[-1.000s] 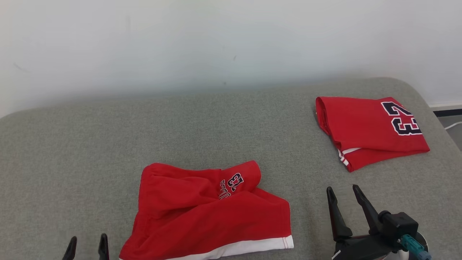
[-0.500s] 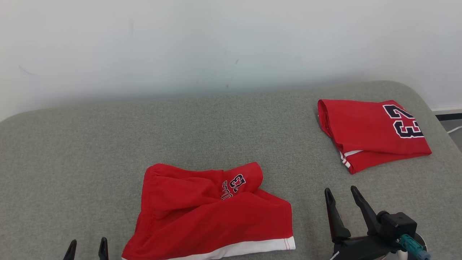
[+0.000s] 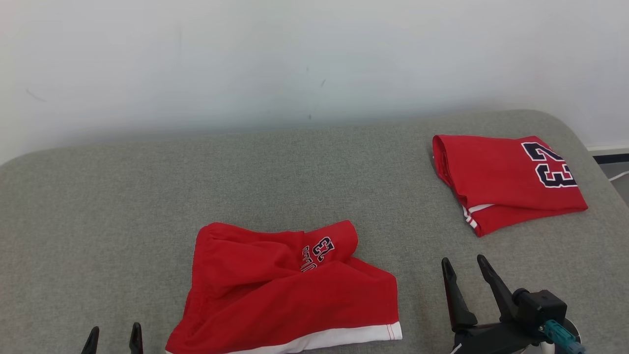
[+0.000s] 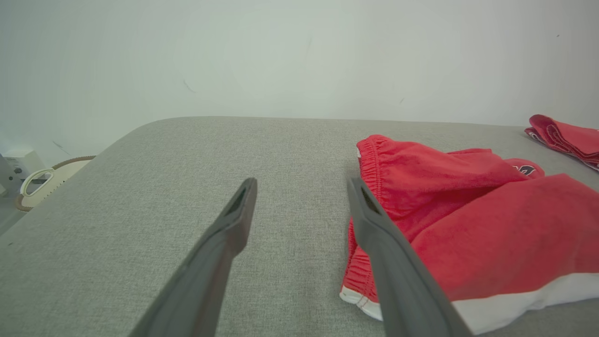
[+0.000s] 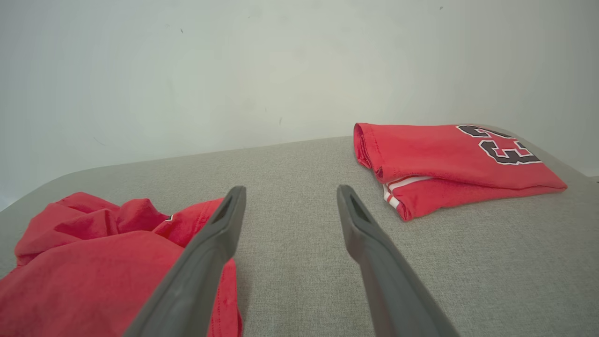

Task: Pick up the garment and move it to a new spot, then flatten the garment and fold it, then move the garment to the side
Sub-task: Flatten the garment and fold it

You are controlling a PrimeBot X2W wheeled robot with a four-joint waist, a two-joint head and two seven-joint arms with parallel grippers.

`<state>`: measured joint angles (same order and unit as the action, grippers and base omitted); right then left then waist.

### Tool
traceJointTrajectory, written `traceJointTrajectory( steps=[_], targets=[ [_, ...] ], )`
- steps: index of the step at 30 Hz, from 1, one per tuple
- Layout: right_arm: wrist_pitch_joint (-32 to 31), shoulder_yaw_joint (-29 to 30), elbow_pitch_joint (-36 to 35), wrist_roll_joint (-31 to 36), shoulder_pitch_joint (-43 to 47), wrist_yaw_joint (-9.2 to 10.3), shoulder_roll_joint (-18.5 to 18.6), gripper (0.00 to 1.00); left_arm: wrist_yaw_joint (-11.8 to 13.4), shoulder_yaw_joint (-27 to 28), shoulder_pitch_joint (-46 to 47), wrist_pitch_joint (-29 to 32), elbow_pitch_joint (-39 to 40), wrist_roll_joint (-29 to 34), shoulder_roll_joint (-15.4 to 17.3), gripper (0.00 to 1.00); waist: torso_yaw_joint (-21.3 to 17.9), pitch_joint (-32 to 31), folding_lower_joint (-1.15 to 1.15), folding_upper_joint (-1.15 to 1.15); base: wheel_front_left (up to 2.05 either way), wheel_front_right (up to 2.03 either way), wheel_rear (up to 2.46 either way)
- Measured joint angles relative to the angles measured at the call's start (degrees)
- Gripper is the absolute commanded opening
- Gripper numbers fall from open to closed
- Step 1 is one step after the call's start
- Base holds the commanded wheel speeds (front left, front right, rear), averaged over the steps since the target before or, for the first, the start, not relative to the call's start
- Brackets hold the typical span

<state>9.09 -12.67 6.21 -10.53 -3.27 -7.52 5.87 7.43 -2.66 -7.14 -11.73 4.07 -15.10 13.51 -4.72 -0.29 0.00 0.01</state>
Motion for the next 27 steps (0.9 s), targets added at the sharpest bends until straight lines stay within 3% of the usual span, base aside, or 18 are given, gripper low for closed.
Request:
traceJointTrajectory(
  steps=[27],
  targets=[
    [0.01,-0.11,0.14,-0.03,-0.02,0.0,0.15,1.0,0.49,-0.88,-0.1,-0.21,0.02,-0.58,0.54,1.0,-0.26,0.58,0.0,0.0,0.0,0.0,0.0]
  ],
)
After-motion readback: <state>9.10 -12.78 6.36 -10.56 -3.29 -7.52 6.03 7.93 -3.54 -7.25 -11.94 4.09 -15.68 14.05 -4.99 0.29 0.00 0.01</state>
